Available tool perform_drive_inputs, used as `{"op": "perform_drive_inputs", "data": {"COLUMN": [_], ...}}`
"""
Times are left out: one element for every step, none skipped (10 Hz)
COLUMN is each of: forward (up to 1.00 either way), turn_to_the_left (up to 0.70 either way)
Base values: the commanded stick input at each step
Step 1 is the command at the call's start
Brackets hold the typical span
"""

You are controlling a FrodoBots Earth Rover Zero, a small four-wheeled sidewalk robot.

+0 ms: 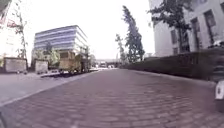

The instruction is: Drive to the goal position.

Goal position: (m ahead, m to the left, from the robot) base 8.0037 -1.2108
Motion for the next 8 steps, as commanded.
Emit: {"op": "perform_drive_inputs", "data": {"forward": [0.70, 0.70, 0.70, 0.70, 0.70, 0.70, 0.70, 0.70], "turn_to_the_left": [0.00, 0.00, 0.00, 0.00, 0.00, 0.00, 0.00, 0.00]}}
